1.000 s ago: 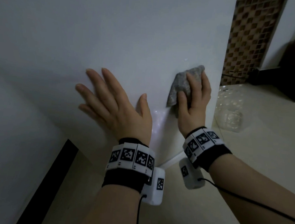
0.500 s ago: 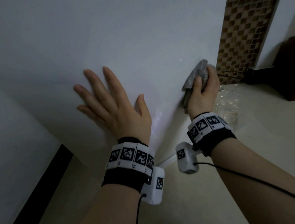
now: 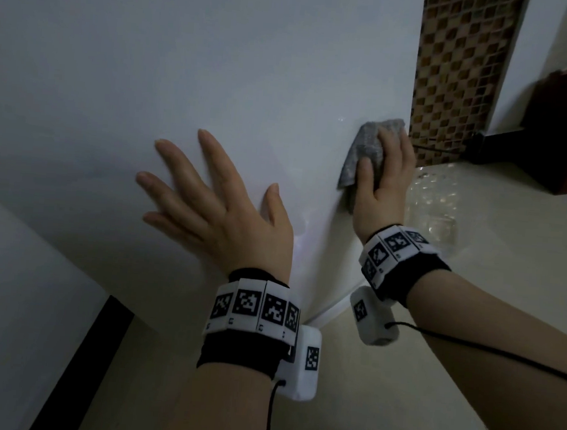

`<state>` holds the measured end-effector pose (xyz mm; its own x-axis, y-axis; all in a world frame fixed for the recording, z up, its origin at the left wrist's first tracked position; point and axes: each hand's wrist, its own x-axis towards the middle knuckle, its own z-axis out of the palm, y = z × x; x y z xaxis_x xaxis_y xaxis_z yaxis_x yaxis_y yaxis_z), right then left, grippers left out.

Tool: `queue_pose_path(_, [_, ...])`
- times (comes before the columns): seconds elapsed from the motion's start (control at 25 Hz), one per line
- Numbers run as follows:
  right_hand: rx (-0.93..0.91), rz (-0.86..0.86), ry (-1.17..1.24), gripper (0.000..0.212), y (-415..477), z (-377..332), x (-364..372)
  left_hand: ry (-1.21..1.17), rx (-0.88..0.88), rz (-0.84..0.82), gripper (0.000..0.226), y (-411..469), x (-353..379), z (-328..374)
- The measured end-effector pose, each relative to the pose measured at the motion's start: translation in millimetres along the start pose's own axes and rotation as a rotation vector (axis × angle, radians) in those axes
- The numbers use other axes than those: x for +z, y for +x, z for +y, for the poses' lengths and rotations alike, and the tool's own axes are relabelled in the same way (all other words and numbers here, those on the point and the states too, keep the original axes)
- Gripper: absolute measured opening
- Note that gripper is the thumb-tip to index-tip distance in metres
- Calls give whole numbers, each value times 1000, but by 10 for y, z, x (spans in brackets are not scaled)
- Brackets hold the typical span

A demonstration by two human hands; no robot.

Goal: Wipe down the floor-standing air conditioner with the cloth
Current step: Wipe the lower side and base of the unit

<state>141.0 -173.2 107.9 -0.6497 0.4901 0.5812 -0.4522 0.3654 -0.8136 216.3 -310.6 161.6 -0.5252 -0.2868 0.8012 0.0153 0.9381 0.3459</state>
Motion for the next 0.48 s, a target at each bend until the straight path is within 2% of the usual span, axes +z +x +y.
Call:
queue_pose_path(0.04, [14,24,9,43,65,22,-6,-4,-1,5,88,1,9,13])
queue_pose_path(0.16, [244,120,15,42,432,61,-70,-6,-4,21,88,4,34,37])
queue_pose_path(0.2, [247,116,-15,43,485,71,-96,-7,-8,24,87,4,42,51])
queue_pose_path(0.28, [99,58,-81,43,426,100,-125,-11,-19,28,88,-3,51,91])
queue_pose_path(0.36, [38,38,-41,42,400,132,-145,-22,-37,35,89,3,60,128])
queue_pose_path(0.48, [317,110,52,41,568,90,-117,-31,-57,48,90,23,76,158])
